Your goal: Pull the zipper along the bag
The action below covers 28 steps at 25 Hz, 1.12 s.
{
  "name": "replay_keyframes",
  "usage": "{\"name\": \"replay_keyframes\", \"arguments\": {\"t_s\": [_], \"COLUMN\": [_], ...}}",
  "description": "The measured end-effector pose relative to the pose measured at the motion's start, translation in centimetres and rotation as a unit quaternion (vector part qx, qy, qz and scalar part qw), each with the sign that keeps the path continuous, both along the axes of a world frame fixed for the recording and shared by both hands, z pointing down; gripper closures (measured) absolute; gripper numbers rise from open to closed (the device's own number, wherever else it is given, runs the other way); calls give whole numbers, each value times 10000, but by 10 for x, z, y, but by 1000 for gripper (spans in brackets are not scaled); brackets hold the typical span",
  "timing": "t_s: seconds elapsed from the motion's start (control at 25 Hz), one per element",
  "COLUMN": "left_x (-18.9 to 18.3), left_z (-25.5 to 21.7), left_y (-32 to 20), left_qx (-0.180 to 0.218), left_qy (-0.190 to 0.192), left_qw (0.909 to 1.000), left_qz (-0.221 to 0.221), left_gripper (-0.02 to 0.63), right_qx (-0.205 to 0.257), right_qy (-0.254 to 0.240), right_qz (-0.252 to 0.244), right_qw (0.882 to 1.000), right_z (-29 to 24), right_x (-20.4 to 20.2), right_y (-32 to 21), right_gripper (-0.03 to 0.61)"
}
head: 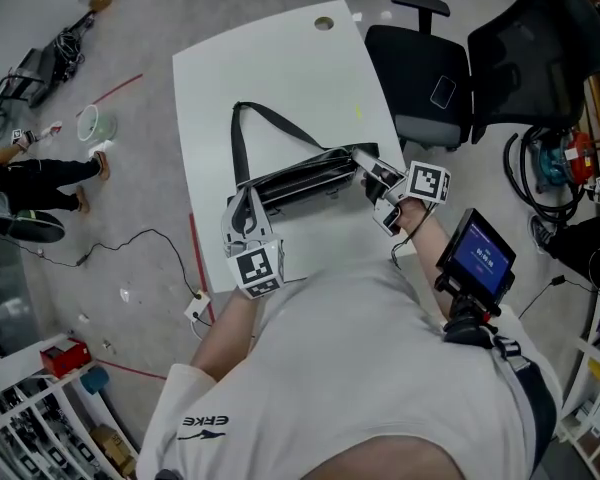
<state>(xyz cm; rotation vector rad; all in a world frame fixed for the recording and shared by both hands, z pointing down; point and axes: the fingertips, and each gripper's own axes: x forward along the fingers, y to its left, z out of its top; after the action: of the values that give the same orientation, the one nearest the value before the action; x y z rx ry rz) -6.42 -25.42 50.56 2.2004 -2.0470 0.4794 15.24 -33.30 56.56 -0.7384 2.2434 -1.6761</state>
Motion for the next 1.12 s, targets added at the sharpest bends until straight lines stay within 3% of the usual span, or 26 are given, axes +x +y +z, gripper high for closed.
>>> {"name": "replay_keyframes", "arguments": {"t_s": [0.44, 0.64, 0.8, 1.12], "left_x": [2, 0, -3, -4], "left_z": [-3, -5, -4, 0], "left_y": [4, 4, 2, -1], "left_qx": [6, 18, 4, 35], "left_qy": [-57, -70, -64, -63], "left_qw": [10000, 10000, 10000, 10000], "left_qz": [66, 35, -24, -51], "left_gripper": [612, 612, 612, 612], "right_qx": [-615, -582, -589, -459], "right_qy": [-333, -479, -547, -736], "right_qz": [110, 84, 281, 538], "right_qw": [9975, 9971, 9964, 9948], "right_z": [20, 16, 15, 0], "right_x": [7, 4, 8, 9], "right_y": [-4, -3, -2, -1], "right_gripper": [451, 457, 524, 551]}}
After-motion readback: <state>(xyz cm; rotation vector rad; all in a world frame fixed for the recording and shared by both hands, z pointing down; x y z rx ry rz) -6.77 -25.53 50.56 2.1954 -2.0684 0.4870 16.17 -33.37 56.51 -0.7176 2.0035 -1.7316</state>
